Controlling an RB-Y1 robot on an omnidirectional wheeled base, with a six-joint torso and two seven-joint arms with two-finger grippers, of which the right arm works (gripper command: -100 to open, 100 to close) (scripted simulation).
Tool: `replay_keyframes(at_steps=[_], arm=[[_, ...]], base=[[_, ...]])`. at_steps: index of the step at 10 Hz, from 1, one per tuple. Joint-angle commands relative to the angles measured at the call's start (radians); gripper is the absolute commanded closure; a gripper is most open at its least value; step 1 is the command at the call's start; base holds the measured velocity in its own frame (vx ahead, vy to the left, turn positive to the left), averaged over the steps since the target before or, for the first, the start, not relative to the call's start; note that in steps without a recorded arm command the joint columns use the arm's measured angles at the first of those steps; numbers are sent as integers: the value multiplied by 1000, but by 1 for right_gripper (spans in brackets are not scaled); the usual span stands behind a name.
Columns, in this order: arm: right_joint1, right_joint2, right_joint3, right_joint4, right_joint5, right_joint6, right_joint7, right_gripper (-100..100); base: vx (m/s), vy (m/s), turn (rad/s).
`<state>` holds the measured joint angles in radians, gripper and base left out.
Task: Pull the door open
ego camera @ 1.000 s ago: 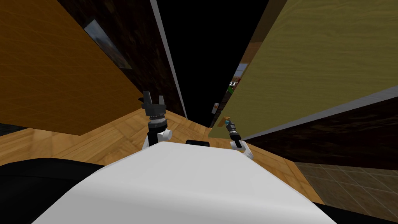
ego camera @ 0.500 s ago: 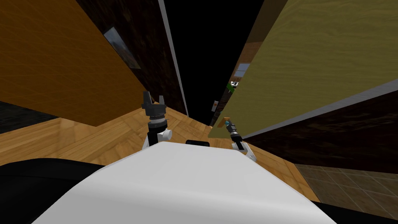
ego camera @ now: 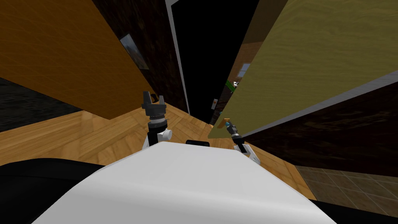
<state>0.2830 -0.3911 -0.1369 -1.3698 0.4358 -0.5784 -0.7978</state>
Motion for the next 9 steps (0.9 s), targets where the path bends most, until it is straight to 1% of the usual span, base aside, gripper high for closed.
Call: replay_keyframes(at_steps=[1,3,4,5,9], arm=[[6,-6,10,5,5,-29,-12,100],[17,-20,13,6,9,-55,-28,100],[11,-19,5,8,7,-38,-21,100],[14,-29,7,17,11,-62,-32,100],[20,-54,11,36,20,-119,-56,100]], base=[[-154,-77,92],[-169,-87,92],[-79,-54,23],[-139,-64,120],[-219,-107,140]])
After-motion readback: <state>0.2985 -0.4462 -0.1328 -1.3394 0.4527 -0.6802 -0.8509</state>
